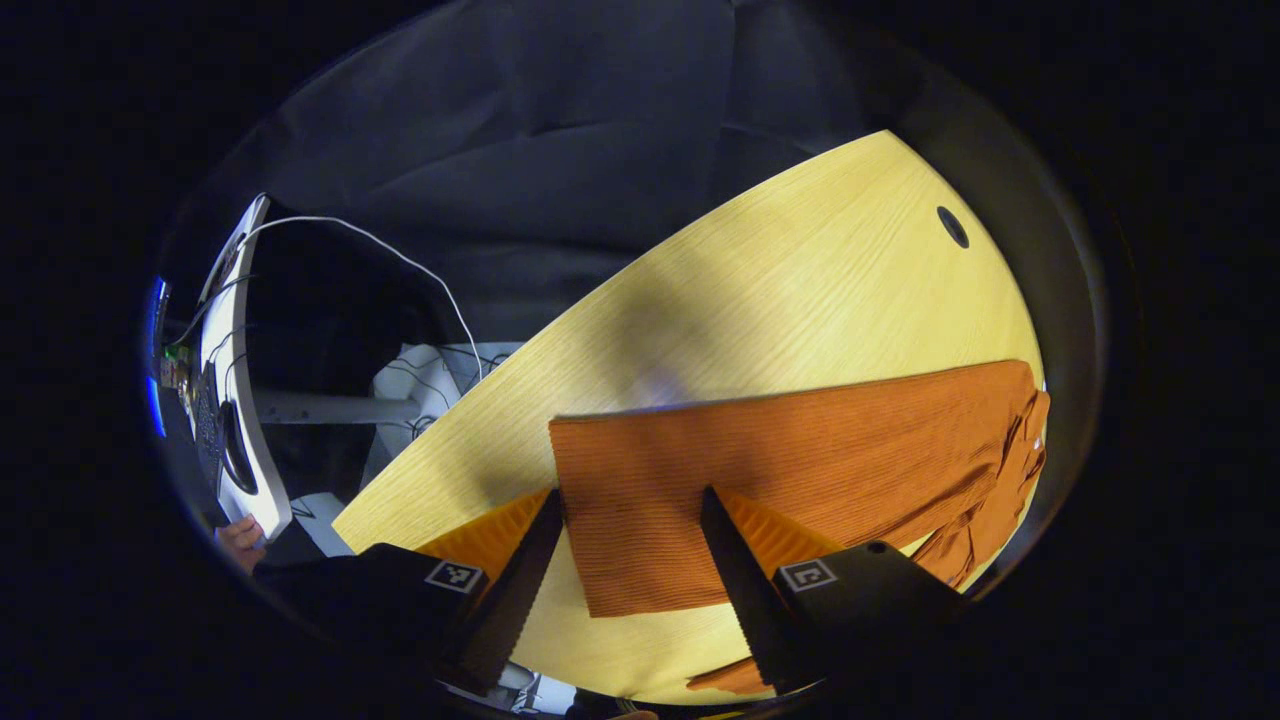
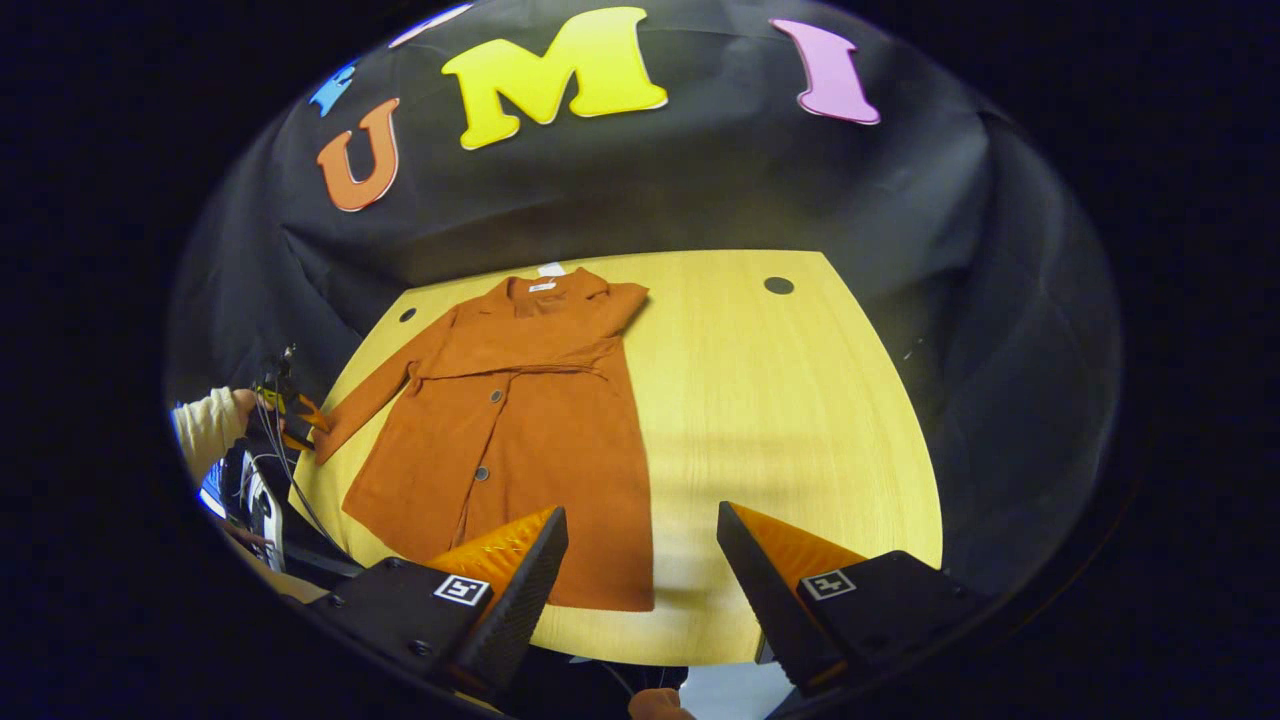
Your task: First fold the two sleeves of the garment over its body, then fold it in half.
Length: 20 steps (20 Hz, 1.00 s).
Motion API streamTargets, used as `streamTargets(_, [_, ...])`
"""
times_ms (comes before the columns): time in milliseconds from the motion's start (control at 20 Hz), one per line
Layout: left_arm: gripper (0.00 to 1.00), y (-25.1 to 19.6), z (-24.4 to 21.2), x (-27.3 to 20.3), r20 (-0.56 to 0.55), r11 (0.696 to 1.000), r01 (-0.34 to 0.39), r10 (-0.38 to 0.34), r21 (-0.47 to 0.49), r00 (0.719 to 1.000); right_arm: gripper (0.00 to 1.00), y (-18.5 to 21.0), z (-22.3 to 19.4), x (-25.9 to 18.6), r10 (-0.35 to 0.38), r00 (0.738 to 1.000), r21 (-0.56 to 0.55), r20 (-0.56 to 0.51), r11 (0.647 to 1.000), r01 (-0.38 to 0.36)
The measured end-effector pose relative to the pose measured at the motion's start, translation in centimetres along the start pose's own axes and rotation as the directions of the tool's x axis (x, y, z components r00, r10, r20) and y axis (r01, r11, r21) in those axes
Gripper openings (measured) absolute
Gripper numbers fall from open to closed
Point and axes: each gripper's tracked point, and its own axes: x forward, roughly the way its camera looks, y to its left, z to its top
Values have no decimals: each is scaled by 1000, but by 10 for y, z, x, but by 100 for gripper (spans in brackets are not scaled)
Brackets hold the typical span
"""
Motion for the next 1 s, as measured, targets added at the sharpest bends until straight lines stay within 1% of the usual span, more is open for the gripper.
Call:
streamTargets(50, [85,-1,0,0,-10,1000,2,-2,-8,1000,97,-4,-4,-4,-3,1000,9,0,1000,3])
streamTargets(100, [72,-1,0,-1,-17,1000,6,-6,-17,1000,97,-8,-8,-6,-7,1000,17,-5,1000,7])
streamTargets(150, [64,-1,0,2,-18,1000,8,-8,-19,1000,96,-12,-13,-7,-11,1000,32,-13,999,11])
streamTargets(200, [66,0,-1,3,-19,1000,11,-12,-19,1000,97,-16,-16,-8,-13,1000,48,-19,999,14])
streamTargets(350, [22,-10,-6,0,-39,999,30,-30,-20,999,96,-27,-23,-11,-21,999,75,-31,997,24])
streamTargets(400, [22,-13,-10,-1,-50,999,40,-41,-13,998,96,-29,-24,-12,-23,999,72,-34,997,25])
streamTargets(500, [1,-24,-10,-3,-46,997,73,-72,26,996,96,-35,-24,-15,-27,999,57,-37,998,29])
streamTargets(550, [6,-27,-6,-7,-25,996,75,-74,42,997,96,-37,-23,-14,-26,999,53,-37,998,28])
streamTargets(700, [5,-47,1,-28,24,990,101,-104,102,994,97,-42,-15,-11,-7,999,52,-33,999,8])
streamTargets(850, [4,-78,10,-60,78,979,107,-122,173,990,97,-50,-8,-6,15,1000,55,-28,998,-13])
streamTargets(1000, [4,-122,11,-92,126,954,112,-152,279,980,96,-63,10,1,31,999,79,-9,996,-31])
